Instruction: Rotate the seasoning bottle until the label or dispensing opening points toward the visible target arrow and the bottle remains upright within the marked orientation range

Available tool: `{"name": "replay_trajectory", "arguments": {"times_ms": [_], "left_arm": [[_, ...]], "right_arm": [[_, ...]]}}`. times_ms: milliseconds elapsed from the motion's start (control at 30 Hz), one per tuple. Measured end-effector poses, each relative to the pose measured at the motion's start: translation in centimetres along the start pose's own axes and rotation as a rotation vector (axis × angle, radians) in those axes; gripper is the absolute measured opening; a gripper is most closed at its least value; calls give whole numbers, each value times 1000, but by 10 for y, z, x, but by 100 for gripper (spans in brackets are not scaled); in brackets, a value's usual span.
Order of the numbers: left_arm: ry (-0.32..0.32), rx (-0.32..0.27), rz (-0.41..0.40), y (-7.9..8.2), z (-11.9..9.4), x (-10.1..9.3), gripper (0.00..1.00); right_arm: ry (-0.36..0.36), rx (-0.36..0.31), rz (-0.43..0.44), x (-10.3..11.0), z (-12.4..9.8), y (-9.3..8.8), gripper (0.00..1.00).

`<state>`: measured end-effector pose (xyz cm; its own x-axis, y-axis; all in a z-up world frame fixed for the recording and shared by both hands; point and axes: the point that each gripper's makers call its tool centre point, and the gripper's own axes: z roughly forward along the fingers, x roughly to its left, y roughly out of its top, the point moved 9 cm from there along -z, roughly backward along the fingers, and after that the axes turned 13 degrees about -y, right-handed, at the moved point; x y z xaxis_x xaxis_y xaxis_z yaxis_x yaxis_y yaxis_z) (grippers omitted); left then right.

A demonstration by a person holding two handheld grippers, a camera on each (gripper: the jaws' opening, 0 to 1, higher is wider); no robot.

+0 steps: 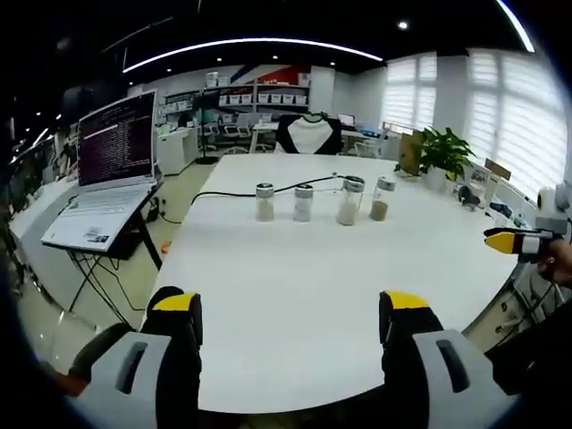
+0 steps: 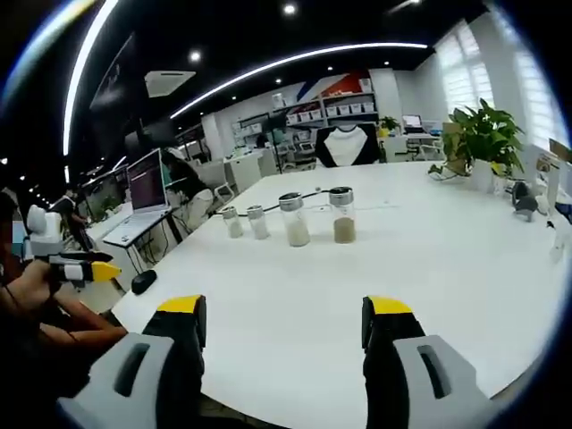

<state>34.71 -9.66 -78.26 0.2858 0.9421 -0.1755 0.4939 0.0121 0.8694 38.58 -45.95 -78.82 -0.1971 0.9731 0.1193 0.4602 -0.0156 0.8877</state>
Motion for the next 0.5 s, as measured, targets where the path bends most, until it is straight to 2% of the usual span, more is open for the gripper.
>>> {"name": "replay_trajectory", "arguments": {"times_ms": [500], "left_arm": [[5,9,3,4,7,3,86]], "right_arm": [[-5,7,3,-3,6,1,71]]}}
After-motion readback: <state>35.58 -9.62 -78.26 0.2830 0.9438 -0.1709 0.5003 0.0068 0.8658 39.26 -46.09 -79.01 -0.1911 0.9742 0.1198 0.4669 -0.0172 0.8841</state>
